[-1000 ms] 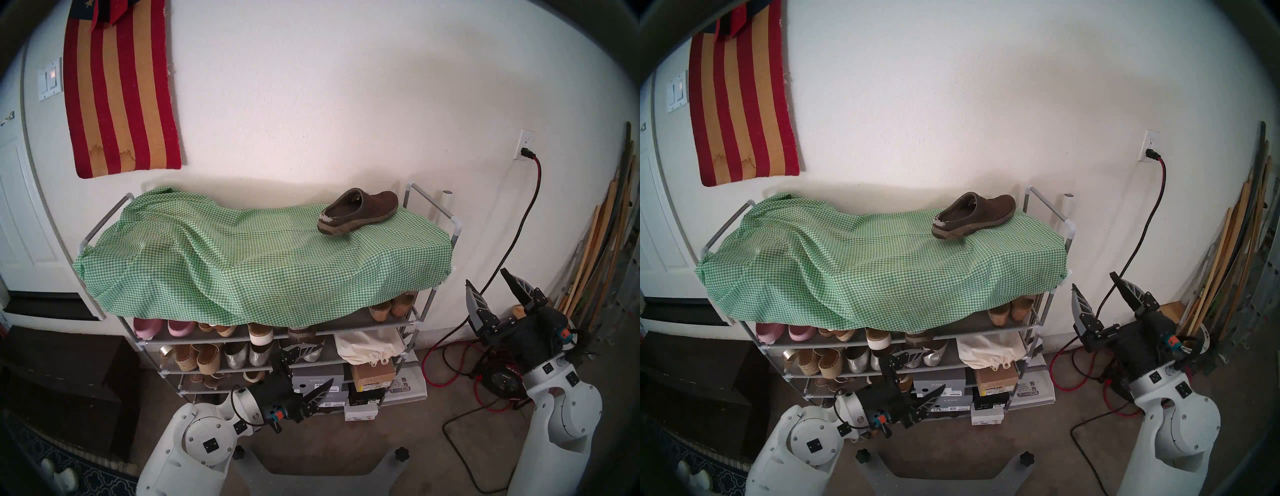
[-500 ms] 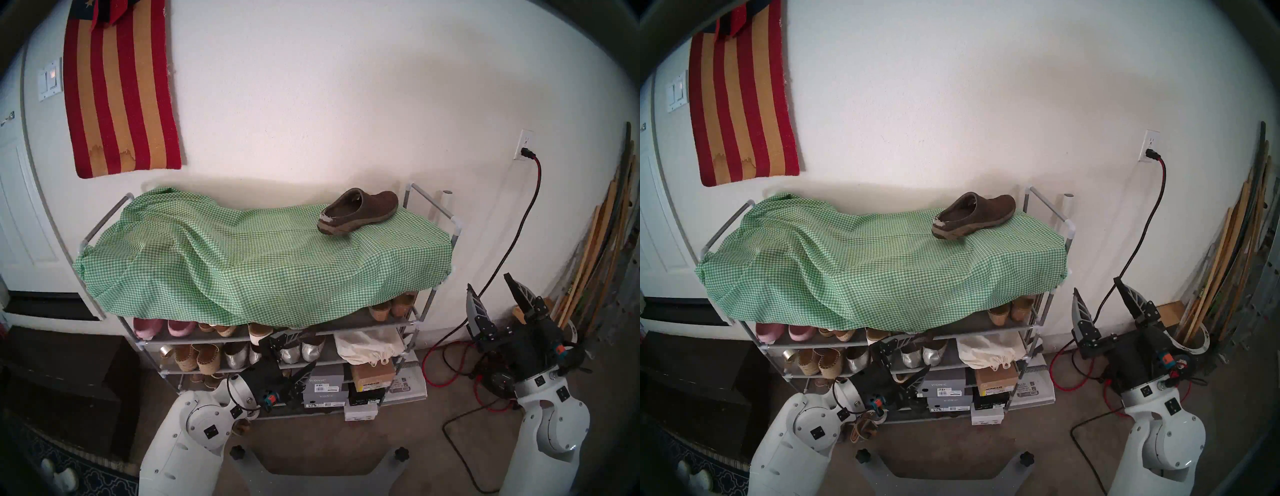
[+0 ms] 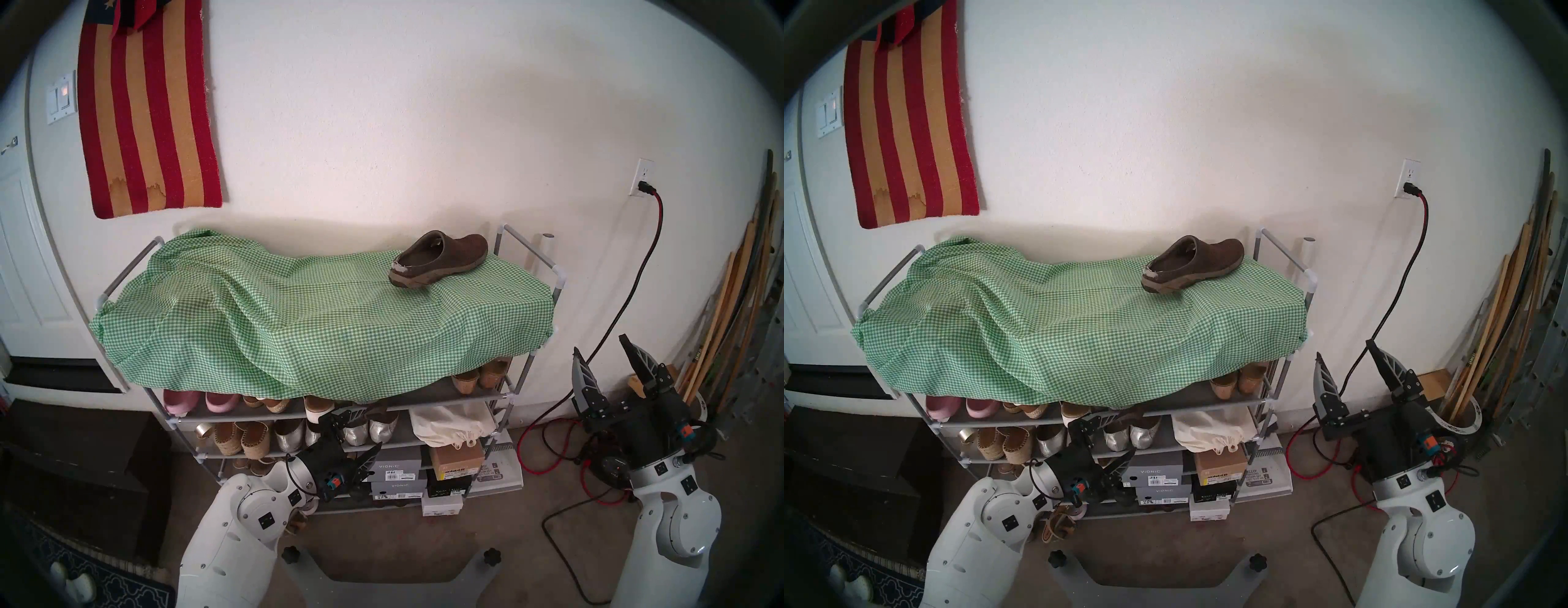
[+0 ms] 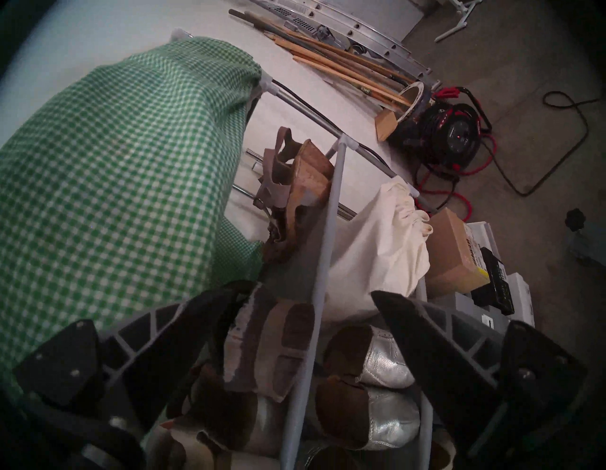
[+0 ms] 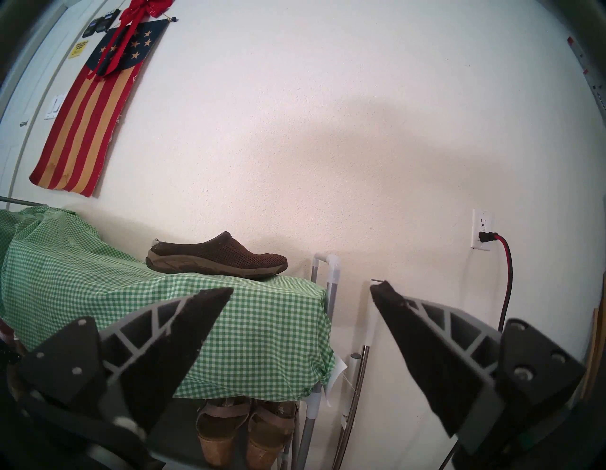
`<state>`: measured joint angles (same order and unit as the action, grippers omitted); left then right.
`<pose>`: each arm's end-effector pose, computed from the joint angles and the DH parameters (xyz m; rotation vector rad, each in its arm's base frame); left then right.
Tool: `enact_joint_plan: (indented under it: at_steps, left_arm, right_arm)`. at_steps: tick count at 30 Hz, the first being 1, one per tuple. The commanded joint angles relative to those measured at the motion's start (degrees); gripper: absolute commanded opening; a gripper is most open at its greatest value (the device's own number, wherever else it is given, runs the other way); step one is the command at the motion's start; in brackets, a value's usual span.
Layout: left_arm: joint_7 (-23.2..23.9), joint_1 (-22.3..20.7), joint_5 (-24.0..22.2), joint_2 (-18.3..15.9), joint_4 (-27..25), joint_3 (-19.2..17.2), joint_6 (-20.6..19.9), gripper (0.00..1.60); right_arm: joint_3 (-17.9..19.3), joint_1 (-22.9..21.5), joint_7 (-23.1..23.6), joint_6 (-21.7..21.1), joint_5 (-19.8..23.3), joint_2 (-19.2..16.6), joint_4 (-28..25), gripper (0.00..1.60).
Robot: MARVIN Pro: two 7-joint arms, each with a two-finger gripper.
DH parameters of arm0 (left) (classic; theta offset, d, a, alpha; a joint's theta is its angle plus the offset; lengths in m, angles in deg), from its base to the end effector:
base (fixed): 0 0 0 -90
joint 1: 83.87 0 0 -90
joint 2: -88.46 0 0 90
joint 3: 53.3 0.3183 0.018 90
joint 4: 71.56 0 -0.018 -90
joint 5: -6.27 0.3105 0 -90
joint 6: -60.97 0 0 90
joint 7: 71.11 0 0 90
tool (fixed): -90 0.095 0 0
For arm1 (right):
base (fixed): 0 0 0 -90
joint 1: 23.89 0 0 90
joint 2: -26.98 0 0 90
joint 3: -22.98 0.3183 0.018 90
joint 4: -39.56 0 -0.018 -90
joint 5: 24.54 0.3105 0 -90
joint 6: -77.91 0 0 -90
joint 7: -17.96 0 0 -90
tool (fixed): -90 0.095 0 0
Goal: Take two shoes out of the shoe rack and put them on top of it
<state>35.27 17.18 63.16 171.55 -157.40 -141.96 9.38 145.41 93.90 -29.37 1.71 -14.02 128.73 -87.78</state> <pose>0.3200 -0.0281 -0.4308 -1.4343 1.7851 -1.8748 0.2141 -0.0979 -0.2291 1.7856 0.3581 2.5566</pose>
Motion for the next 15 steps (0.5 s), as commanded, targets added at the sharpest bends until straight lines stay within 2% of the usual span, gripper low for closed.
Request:
enact_joint_plan:
  at_steps: [1, 5, 13, 15]
  left_arm:
    - [-2.71, -5.09, 2.24, 0.64, 4.53, 0.28, -0.03, 1.6]
    - [-4.32, -7.23, 3.39, 0.92, 6.87, 0.39, 0.0, 1.6]
    - [-6.5, -8.31, 4.88, 0.93, 7.83, 0.94, 0.63, 1.6]
    - [-8.29, -8.99, 6.16, 1.2, 8.7, 1.15, 0.55, 1.6]
  right_arm:
    - [-0.33, -0.02, 0.21, 0.14, -0.05, -0.06, -0.27, 1.6]
    - [-0.34, 0.0, 0.18, 0.16, -0.04, -0.08, -0.27, 1.6]
    - [-0.36, 0.02, 0.16, 0.18, -0.03, -0.1, -0.27, 1.6]
    - [-0.36, 0.02, 0.17, 0.18, -0.03, -0.1, -0.27, 1.6]
